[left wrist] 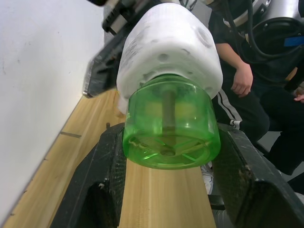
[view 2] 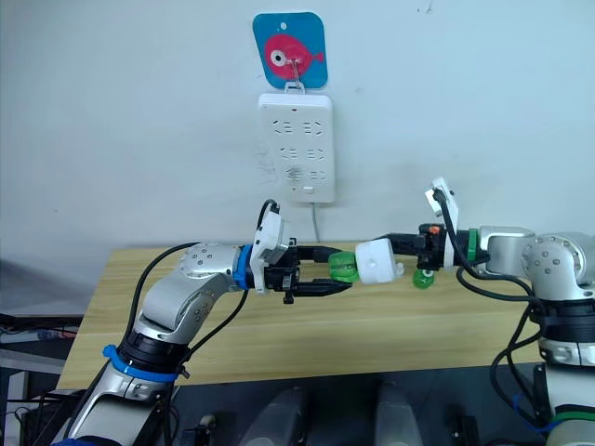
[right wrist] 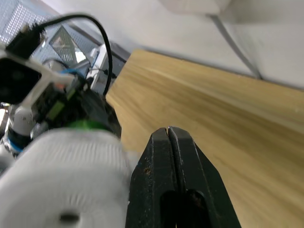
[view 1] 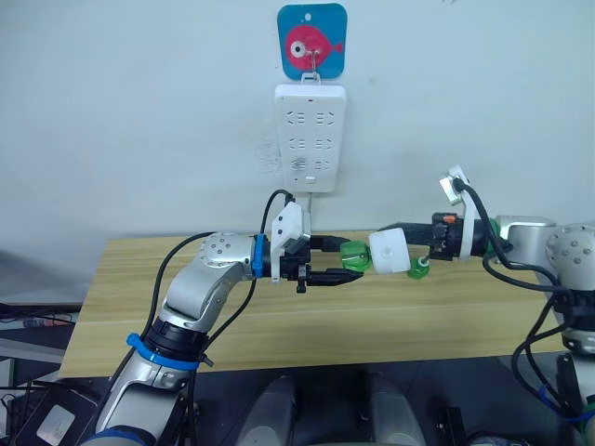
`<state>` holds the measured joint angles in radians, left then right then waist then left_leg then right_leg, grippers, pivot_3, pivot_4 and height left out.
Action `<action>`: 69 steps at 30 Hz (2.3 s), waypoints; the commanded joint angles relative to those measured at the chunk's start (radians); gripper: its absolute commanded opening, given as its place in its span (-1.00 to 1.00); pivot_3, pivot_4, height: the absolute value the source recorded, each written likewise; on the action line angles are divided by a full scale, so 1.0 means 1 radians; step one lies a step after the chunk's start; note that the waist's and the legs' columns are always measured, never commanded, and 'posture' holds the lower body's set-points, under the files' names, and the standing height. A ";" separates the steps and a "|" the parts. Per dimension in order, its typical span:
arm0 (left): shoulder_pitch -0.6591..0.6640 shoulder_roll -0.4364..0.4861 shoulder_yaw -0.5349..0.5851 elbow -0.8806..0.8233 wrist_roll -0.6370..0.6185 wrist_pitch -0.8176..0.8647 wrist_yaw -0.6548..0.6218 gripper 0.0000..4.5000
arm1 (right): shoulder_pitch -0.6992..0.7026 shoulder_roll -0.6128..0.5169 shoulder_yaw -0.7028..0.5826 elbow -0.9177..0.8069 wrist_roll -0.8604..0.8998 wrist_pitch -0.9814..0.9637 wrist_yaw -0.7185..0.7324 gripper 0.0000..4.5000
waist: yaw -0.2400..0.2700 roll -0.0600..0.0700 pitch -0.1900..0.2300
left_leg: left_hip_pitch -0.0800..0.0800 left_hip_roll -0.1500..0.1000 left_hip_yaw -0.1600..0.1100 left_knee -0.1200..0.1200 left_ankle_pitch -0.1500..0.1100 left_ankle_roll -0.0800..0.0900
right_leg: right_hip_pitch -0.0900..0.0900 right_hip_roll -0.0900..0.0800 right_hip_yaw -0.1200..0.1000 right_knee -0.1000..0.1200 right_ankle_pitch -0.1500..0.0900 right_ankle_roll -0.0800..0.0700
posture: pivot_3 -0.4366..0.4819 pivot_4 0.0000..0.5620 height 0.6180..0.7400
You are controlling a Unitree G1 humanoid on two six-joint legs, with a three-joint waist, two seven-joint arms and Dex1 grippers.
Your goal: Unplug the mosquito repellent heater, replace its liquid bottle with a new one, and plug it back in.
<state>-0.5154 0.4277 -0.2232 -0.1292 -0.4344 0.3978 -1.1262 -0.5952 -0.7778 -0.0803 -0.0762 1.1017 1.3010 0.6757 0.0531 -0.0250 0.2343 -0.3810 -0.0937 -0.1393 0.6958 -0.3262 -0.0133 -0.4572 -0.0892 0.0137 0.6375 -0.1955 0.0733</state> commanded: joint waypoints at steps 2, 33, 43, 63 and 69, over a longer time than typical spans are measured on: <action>-0.019 -0.008 0.027 0.004 0.029 -0.051 0.042 -0.01 | 0.030 -0.028 -0.006 -0.101 0.059 0.051 0.097 -0.99 | 0.001 0.000 0.000 | 0.000 0.000 0.000 0.000 0.000 0.000 | 0.000 0.000 0.000 0.000 0.000 0.000 | 0.20 -0.21 1.00; -0.022 -0.003 0.032 0.037 0.039 -0.079 0.041 -0.01 | 0.086 -0.057 -0.090 -0.218 0.053 0.048 0.083 -0.92 | 0.003 0.000 0.000 | 0.000 -0.001 0.000 0.001 0.000 0.000 | 0.000 -0.001 0.000 0.002 0.000 0.000 | 0.19 -0.17 1.00; 0.026 0.058 0.060 0.013 -0.009 -0.068 -0.031 -0.01 | 0.163 -0.226 -0.007 -0.293 -0.328 -0.542 0.464 0.50 | -0.001 0.000 0.000 | 0.001 0.000 0.001 0.001 0.000 0.000 | 0.001 0.001 -0.001 0.001 0.000 0.000 | 0.15 -0.23 1.00; -0.136 0.060 0.084 0.522 0.627 -1.465 0.227 -0.01 | -0.011 -0.091 -0.164 0.207 0.173 0.308 -0.011 1.00 | 0.015 -0.001 -0.001 | 0.001 0.002 0.002 0.001 0.000 0.000 | 0.001 -0.001 0.000 -0.002 0.002 -0.003 | 0.18 -0.30 1.00; -0.226 0.052 0.143 0.674 0.901 -1.727 0.521 -0.01 | 0.010 -0.155 -0.008 0.314 0.730 0.247 -0.349 1.00 | 0.027 -0.001 -0.001 | -0.002 0.000 0.005 0.001 -0.001 0.002 | 0.000 -0.002 0.000 -0.010 0.007 0.002 | 0.21 -0.24 1.00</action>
<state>-0.7157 0.4831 -0.1111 0.5358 0.4074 -1.2579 -0.6988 -0.5719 -0.9024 -0.1242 0.2151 1.6093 1.5964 0.4467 0.0801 -0.0257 0.2330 -0.3827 -0.0937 -0.1341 0.6968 -0.3275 -0.0111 -0.4572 -0.0909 0.0141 0.6280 -0.1876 0.0755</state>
